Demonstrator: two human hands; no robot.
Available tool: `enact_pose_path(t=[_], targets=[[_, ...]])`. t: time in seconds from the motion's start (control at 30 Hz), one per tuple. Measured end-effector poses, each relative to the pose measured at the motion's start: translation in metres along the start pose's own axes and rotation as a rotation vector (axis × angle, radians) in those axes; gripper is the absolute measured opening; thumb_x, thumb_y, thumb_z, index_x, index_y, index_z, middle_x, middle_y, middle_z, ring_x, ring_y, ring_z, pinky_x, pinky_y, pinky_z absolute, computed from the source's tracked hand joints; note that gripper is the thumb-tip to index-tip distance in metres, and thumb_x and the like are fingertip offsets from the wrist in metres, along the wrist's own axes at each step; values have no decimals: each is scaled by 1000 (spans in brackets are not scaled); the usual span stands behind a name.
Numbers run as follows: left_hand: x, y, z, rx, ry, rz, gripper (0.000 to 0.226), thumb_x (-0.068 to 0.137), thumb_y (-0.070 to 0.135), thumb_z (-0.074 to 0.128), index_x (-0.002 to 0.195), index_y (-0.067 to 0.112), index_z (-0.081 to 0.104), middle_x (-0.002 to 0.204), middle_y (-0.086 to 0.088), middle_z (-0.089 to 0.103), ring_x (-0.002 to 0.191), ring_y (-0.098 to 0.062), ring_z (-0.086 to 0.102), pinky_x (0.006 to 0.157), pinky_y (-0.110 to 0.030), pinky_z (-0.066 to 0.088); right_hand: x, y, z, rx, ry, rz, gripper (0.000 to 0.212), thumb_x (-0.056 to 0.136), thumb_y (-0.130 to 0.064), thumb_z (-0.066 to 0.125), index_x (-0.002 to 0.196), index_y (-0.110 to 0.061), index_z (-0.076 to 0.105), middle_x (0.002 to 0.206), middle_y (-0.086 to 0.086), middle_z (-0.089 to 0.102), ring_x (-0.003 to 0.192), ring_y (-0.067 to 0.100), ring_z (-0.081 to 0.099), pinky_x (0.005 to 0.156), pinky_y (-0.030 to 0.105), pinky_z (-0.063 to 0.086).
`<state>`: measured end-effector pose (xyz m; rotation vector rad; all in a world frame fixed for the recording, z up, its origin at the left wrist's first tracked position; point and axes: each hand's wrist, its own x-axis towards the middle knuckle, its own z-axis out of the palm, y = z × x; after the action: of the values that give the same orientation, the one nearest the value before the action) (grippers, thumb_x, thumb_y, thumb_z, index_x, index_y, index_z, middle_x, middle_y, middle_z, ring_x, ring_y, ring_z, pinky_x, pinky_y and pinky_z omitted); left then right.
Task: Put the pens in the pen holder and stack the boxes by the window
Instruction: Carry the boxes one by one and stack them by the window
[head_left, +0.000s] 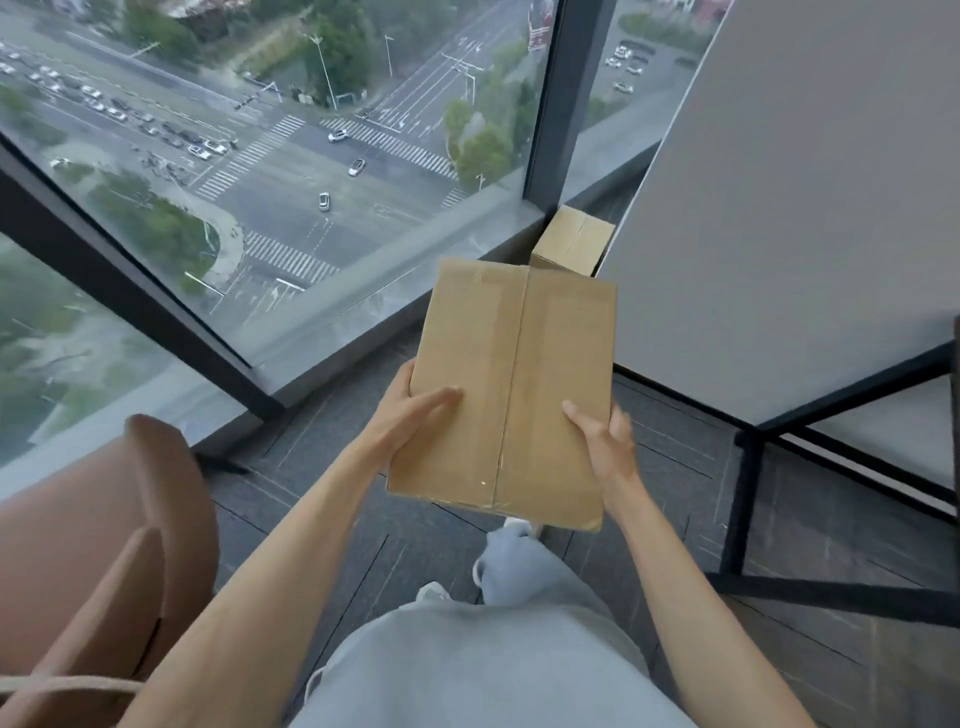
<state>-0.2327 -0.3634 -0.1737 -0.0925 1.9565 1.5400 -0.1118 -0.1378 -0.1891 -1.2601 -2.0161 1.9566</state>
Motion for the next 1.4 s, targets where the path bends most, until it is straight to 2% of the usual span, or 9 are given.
enact_pose_path(t=[0.13, 0.3, 0.5, 0.63, 0.87, 1.03, 1.13, 1.27, 1.4], targets=[[96, 42, -2, 45, -47, -52, 72, 76, 45, 78, 137, 29, 43, 125, 8, 62, 105, -15, 65, 86, -39, 54, 87, -31, 18, 51, 25, 23, 32, 78, -43, 74, 106, -33, 65, 122, 4, 60, 98, 17, 67, 84, 40, 58], [223, 114, 8, 70, -13, -74, 55, 83, 39, 73, 129, 24, 47, 115, 8, 64, 93, -7, 66, 67, -24, 49, 218, -82, 41, 89, -8, 93, 49, 63, -57, 74, 105, -33, 65, 123, 6, 62, 103, 22, 67, 90, 46, 57], [350, 191, 24, 90, -12, -103, 50, 86, 39, 71, 126, 25, 45, 114, 8, 63, 95, -10, 65, 69, -27, 51, 347, -162, 45, 53, -21, 91, 62, 65, -59, 71, 119, -32, 63, 124, 6, 62, 104, 22, 67, 90, 47, 58], [429, 231, 28, 148, -32, -123, 57, 82, 46, 70, 127, 20, 47, 120, 1, 63, 103, -15, 65, 89, -38, 53, 410, -215, 50, 24, -9, 97, 44, 80, -47, 67, 120, -28, 66, 118, 2, 68, 102, 18, 68, 81, 34, 57], [588, 280, 51, 171, -194, -207, 63, 71, 48, 71, 124, 24, 47, 119, 2, 64, 104, -18, 66, 91, -44, 54, 535, -263, 74, -54, 148, 184, 57, 71, -60, 62, 121, -32, 61, 123, -2, 61, 106, 15, 64, 96, 43, 53], [743, 294, 77, 272, -283, -216, 45, 85, 41, 66, 119, 18, 47, 113, -1, 62, 97, -14, 63, 75, -32, 49, 652, -274, 95, -55, 257, 239, 17, 84, -45, 64, 98, -35, 62, 110, -4, 65, 97, 14, 66, 81, 35, 55], [822, 295, 99, 325, -337, -229, 44, 89, 38, 64, 125, 20, 44, 109, 3, 58, 97, -12, 60, 68, -27, 44, 726, -265, 100, -20, 299, 335, 33, 77, -55, 63, 99, -29, 65, 107, 0, 70, 96, 19, 68, 87, 46, 57], [909, 292, 130, 370, -405, -267, 39, 91, 39, 61, 126, 27, 49, 112, 6, 60, 97, -11, 60, 72, -30, 47, 819, -236, 91, 48, 338, 435, 49, 71, -61, 62, 103, -26, 71, 99, -8, 75, 95, 18, 71, 92, 49, 55], [990, 274, 168, 392, -426, -349, 35, 88, 43, 61, 119, 29, 58, 118, 1, 61, 102, -19, 59, 89, -42, 49, 896, -210, 78, 51, 348, 440, 15, 91, -40, 62, 87, -25, 61, 94, -8, 68, 89, 15, 65, 80, 32, 52]])
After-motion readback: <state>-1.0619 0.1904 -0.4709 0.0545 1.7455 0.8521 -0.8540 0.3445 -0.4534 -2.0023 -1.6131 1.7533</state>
